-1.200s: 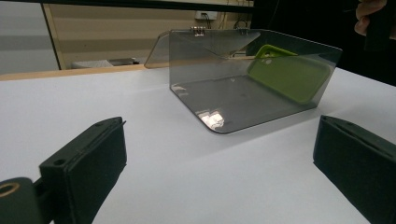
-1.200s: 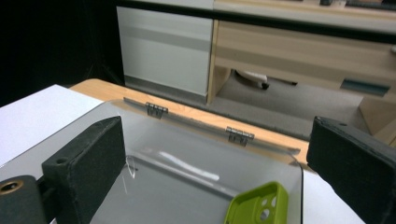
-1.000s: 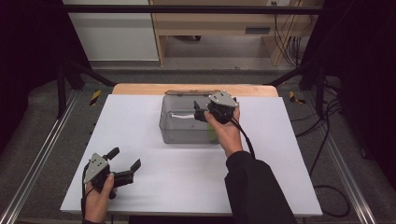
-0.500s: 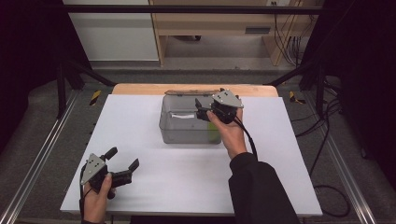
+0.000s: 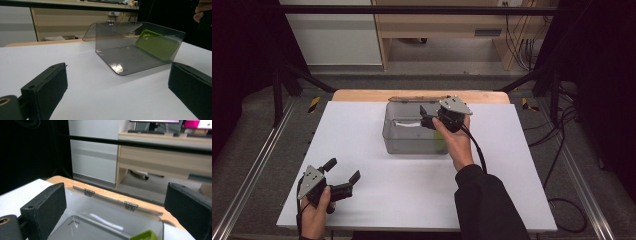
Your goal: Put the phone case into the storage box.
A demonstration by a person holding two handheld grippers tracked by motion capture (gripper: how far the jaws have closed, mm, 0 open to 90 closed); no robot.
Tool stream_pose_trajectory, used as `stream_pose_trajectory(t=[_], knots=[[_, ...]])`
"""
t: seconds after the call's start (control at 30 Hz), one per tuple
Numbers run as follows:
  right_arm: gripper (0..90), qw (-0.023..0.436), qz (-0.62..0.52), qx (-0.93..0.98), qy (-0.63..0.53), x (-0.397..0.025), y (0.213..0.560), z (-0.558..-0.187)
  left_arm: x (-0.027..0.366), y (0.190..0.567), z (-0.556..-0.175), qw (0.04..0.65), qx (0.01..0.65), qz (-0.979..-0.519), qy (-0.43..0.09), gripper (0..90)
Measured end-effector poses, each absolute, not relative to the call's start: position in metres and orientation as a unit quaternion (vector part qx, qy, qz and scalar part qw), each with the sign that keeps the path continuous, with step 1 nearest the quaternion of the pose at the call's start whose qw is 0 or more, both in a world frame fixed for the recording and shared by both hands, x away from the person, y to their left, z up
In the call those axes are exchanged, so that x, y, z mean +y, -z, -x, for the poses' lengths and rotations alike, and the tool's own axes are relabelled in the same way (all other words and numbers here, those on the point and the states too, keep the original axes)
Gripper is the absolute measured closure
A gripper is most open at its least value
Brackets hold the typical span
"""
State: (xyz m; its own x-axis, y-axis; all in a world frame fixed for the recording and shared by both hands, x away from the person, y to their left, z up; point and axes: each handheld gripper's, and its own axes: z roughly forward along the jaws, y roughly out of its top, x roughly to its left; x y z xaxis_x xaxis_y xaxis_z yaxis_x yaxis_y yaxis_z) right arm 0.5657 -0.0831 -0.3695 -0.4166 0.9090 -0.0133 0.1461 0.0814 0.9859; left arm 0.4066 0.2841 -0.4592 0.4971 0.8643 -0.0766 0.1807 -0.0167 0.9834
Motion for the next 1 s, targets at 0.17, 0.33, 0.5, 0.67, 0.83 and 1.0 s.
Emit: stream_pose_trajectory(t=[0.17,0.33,0.5,0.67,0.83,1.0], knots=[[4.0,0.356,-0.394,0.656,-0.536,-0.084,0.365,-0.56,0.281,0.46,-0.406,0.57,0.392,-0.658,-0.298,2.1],[3.9,0.364,-0.388,0.658,-0.533,-0.091,0.36,-0.557,0.28,0.46,-0.408,0.573,0.391,-0.658,-0.293,2.1],[4.0,0.356,-0.387,0.652,-0.546,-0.1,0.359,-0.552,0.281,0.459,-0.407,0.573,0.394,-0.655,-0.297,2.1],[4.1,0.352,-0.394,0.647,-0.549,-0.106,0.36,-0.552,0.281,0.459,-0.407,0.574,0.393,-0.655,-0.295,2.1],[4.1,0.347,-0.393,0.644,-0.557,-0.107,0.36,-0.551,0.281,0.459,-0.407,0.575,0.391,-0.655,-0.294,2.1],[4.3,0.346,-0.391,0.641,-0.563,-0.105,0.359,-0.55,0.281,0.459,-0.407,0.575,0.391,-0.656,-0.294,2.1]])
